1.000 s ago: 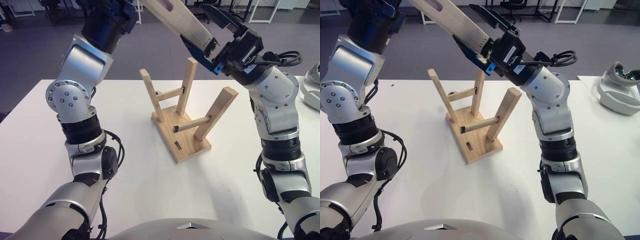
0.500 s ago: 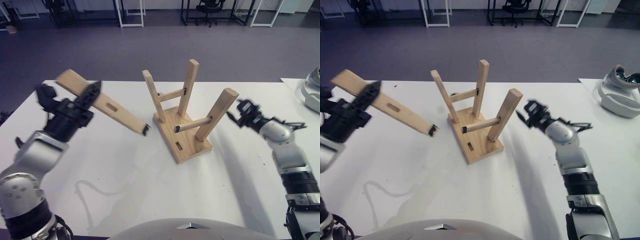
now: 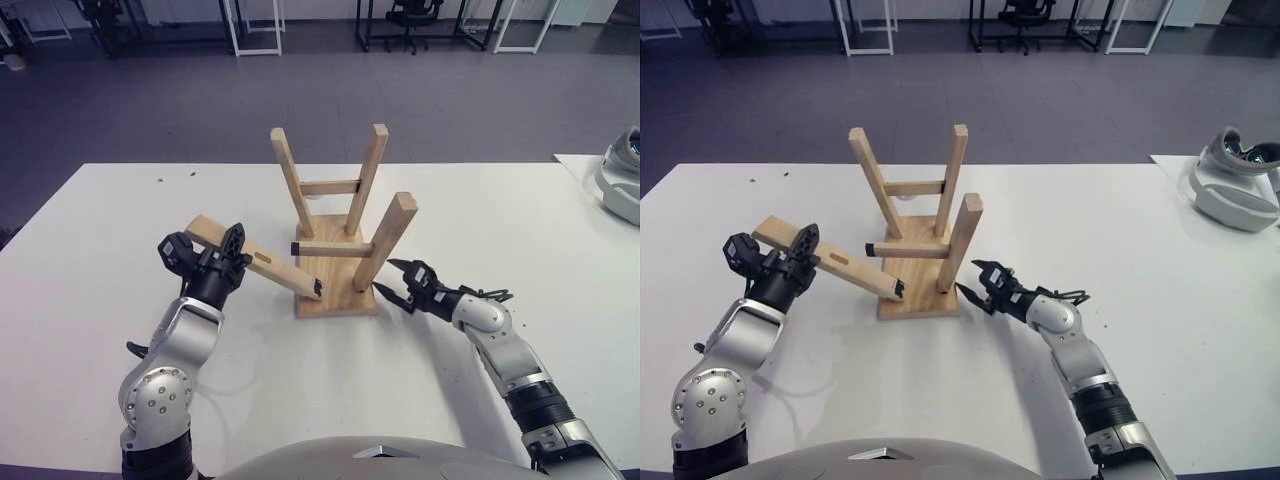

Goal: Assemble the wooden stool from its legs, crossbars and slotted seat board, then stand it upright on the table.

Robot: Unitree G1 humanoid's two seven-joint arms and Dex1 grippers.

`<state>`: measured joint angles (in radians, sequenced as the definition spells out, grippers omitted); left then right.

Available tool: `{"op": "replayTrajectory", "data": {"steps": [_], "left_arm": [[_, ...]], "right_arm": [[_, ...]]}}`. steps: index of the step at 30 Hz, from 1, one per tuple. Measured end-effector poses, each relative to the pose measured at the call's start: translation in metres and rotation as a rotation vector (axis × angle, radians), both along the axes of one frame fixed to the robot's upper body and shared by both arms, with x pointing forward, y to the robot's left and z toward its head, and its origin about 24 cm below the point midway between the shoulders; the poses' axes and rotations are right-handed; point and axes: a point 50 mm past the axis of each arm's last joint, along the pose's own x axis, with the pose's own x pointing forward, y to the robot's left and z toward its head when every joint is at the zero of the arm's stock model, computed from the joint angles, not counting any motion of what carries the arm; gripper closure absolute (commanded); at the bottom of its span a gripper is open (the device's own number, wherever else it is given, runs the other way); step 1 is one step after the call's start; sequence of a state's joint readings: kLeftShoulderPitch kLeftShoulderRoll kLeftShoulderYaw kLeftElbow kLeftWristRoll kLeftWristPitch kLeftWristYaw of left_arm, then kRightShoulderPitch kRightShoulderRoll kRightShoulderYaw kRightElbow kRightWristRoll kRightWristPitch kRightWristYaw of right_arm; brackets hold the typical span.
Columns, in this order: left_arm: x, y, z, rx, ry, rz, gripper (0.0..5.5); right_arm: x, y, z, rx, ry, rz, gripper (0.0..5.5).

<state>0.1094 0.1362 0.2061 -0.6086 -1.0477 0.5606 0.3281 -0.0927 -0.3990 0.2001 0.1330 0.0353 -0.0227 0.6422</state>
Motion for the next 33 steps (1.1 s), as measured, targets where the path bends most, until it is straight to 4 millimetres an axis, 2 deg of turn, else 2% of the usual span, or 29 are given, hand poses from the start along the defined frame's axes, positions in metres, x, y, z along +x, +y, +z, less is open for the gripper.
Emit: {"op": "replayTrajectory", "data": {"steps": [3, 11, 18, 22, 27, 33], "left_arm": [[0.003, 0.004, 0.004, 0.089, -0.027, 0.015, 4.48], [0.01, 0.0, 0.007, 0.22, -0.055, 0.018, 4.48], [0.019, -0.015, 0.014, 0.376, -0.072, -0.075, 4.47], [0.027, -0.03, 0.019, 0.453, -0.093, -0.12, 4.47], [0.02, -0.036, 0.018, 0.479, -0.098, -0.114, 4.47], [0.011, -0.031, 0.017, 0.473, -0.091, -0.092, 4.47]], "right_arm": [[-0.004, -0.002, -0.004, -0.002, 0.018, -0.01, 2.48], [-0.002, 0.005, 0.007, -0.015, -0.043, -0.001, 2.48], [-0.003, 0.016, 0.014, -0.03, -0.093, 0.017, 2.48], [-0.003, 0.02, 0.019, -0.021, -0.115, 0.02, 2.48], [-0.004, 0.022, 0.021, -0.022, -0.108, 0.021, 2.48], [-0.003, 0.019, 0.024, -0.021, -0.102, 0.001, 2.48]]}}
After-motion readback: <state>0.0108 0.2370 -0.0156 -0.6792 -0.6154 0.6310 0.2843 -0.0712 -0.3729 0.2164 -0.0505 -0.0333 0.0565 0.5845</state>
